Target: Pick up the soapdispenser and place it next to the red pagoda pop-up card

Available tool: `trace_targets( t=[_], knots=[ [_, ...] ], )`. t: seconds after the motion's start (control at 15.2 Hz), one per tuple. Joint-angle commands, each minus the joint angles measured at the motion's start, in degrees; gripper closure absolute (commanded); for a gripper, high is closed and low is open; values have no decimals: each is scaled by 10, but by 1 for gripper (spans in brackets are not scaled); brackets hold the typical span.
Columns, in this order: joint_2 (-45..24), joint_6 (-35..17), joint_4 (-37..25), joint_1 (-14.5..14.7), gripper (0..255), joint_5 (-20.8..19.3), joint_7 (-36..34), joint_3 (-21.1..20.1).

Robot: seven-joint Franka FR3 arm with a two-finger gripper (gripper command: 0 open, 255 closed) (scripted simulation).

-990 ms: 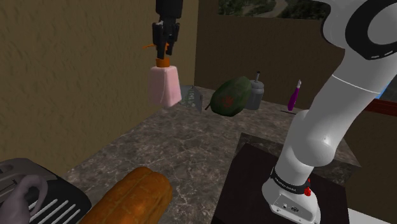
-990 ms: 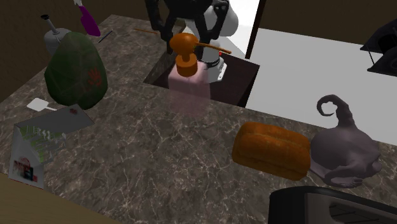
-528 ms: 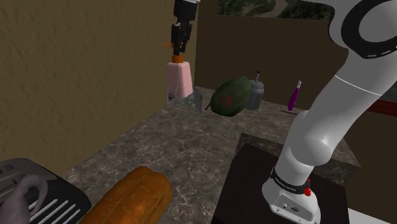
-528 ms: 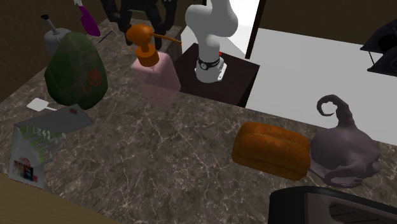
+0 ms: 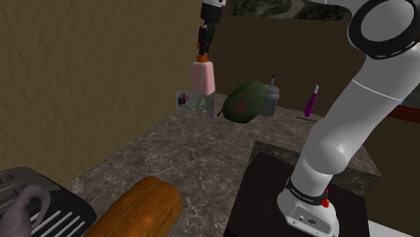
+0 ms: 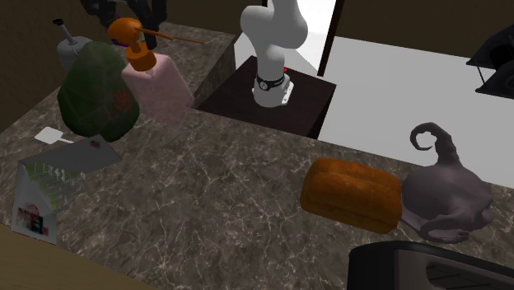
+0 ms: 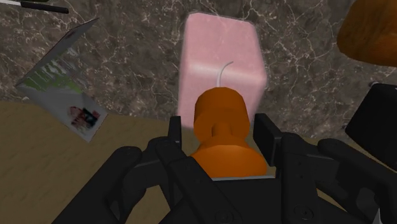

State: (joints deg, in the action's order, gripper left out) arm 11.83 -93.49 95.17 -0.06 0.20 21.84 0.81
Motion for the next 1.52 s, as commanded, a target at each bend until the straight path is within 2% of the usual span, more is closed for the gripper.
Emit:
trace_targets(
  t=[0.0, 0.46, 1.45],
  knots=[
    [-6, -1, -4, -11, 255, 2, 30, 19],
    [-62, 8, -68, -51, 255, 16, 134, 82],
    [-28, -114, 89, -51, 255, 11, 134, 80]
  ],
)
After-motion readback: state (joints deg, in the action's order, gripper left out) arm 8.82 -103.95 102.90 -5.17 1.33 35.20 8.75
